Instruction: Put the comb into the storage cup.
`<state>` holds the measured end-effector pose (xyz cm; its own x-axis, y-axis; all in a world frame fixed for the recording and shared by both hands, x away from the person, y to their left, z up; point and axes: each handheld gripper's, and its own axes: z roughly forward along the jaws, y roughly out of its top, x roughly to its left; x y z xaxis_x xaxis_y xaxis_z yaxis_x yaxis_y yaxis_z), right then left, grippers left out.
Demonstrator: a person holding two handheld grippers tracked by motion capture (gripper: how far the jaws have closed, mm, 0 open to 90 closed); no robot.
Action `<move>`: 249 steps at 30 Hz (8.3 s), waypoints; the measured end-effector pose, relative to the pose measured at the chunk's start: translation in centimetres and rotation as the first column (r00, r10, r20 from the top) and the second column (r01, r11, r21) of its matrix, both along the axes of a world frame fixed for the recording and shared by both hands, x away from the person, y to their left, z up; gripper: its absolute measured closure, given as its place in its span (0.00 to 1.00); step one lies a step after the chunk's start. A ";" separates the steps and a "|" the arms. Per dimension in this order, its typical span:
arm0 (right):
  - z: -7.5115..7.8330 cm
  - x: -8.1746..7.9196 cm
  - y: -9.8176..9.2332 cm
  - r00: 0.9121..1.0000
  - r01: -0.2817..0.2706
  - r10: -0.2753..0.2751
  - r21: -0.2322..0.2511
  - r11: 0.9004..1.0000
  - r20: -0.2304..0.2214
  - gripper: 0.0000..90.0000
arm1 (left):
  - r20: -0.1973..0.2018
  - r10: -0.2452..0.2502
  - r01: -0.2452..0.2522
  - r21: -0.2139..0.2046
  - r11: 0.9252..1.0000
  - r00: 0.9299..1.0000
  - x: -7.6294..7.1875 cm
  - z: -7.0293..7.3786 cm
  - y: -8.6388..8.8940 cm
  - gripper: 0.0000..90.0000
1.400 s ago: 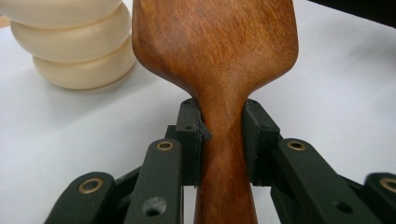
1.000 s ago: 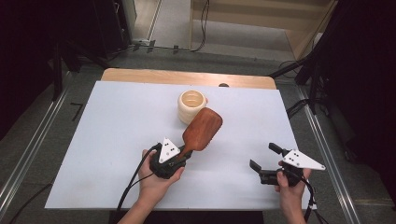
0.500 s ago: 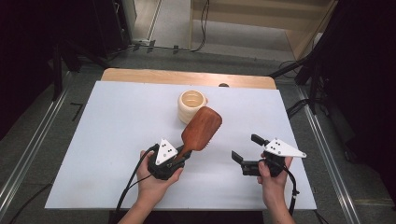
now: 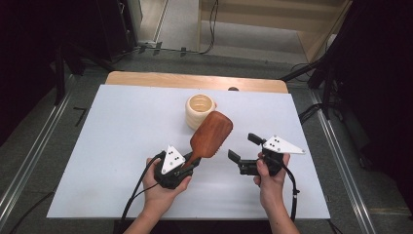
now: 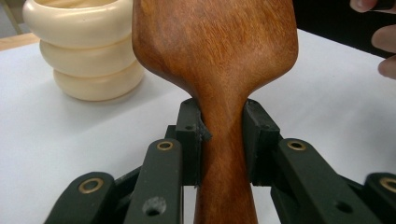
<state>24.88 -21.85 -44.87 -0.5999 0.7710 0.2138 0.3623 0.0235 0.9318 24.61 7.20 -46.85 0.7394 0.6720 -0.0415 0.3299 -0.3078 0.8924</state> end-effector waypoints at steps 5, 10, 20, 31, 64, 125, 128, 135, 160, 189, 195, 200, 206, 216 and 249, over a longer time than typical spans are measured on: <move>0.0 0.5 0.4 0.999 -0.009 0.011 0.067 0.998 -0.031 0.00 | 0.004 -0.010 0.010 -0.002 1.000 1.000 -0.2 0.0 -0.3 0.80; -0.2 1.0 0.6 0.999 -0.014 0.020 0.108 0.994 -0.050 0.00 | 0.011 -0.018 0.018 -0.007 1.000 1.000 -0.4 0.0 -0.5 0.80; -0.7 1.5 1.4 0.994 -0.026 0.046 0.190 0.981 -0.103 0.00 | 0.025 -0.044 0.044 -0.009 0.999 0.999 -0.9 -0.2 -1.2 0.80; -1.1 1.8 1.9 0.983 0.005 0.046 0.279 0.960 -0.176 0.05 | 0.037 -0.074 0.075 -0.013 0.997 0.997 -1.5 -0.3 -2.0 0.80; -3.2 2.5 0.8 0.904 0.033 0.211 0.553 0.833 -0.373 0.52 | 0.010 -0.127 0.127 -0.009 0.992 0.992 -1.8 -1.5 -3.2 0.79; 0.7 0.7 -0.1 0.993 -0.025 0.061 0.328 0.944 -0.099 0.59 | 0.054 0.047 -0.037 -0.173 0.984 0.997 -0.4 -1.4 12.1 0.00; 0.9 0.9 0.1 0.994 -0.028 0.062 0.322 0.946 -0.094 0.59 | 0.053 0.064 -0.054 -0.173 0.983 0.997 -0.5 -1.4 13.0 0.00; 1.4 1.3 0.2 0.994 -0.026 0.058 0.311 0.950 -0.092 0.59 | 0.062 0.103 -0.091 -0.179 0.980 0.993 -0.7 -1.1 15.1 0.00; 2.6 3.1 0.6 0.996 -0.033 0.055 0.291 0.956 -0.070 0.59 | 0.071 0.171 -0.156 -0.176 0.972 0.983 -1.3 -1.3 20.3 0.00; 5.5 5.4 -0.4 1.000 -0.010 0.017 0.280 0.960 -0.022 0.59 | 0.075 0.207 -0.191 -0.186 0.964 0.975 -1.5 -2.2 21.3 0.00; 6.3 6.0 -0.6 1.000 -0.006 0.008 0.272 0.962 -0.008 0.59 | 0.074 0.223 -0.205 -0.193 0.960 0.972 -1.5 -2.2 21.4 0.00; 6.8 6.4 -0.5 1.000 -0.014 0.013 0.266 0.964 0.006 0.59 | 0.070 0.221 -0.204 -0.193 0.960 0.973 -1.5 -2.2 21.4 0.00; 7.4 6.8 -0.6 1.000 -0.010 0.007 0.268 0.963 0.015 0.59 | 0.063 0.219 -0.203 -0.200 0.959 0.974 -1.5 -2.2 21.5 0.00; 8.2 7.6 -0.4 1.000 -0.007 0.001 0.271 0.962 0.023 0.59 | 0.060 0.216 -0.201 -0.199 0.959 0.974 -1.4 -2.2 21.5 0.00; 10.6 11.4 -0.5 0.998 0.031 -0.044 0.294 0.955 0.040 0.59 | 0.060 0.214 -0.198 -0.198 0.960 0.975 -1.4 -2.2 21.5 0.00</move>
<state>36.33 -22.35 -34.30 -0.5861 0.7008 0.4068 0.3149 -0.2656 0.9112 23.20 28.71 -49.08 0.5918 0.7956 -0.1296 0.2934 -0.0628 0.9539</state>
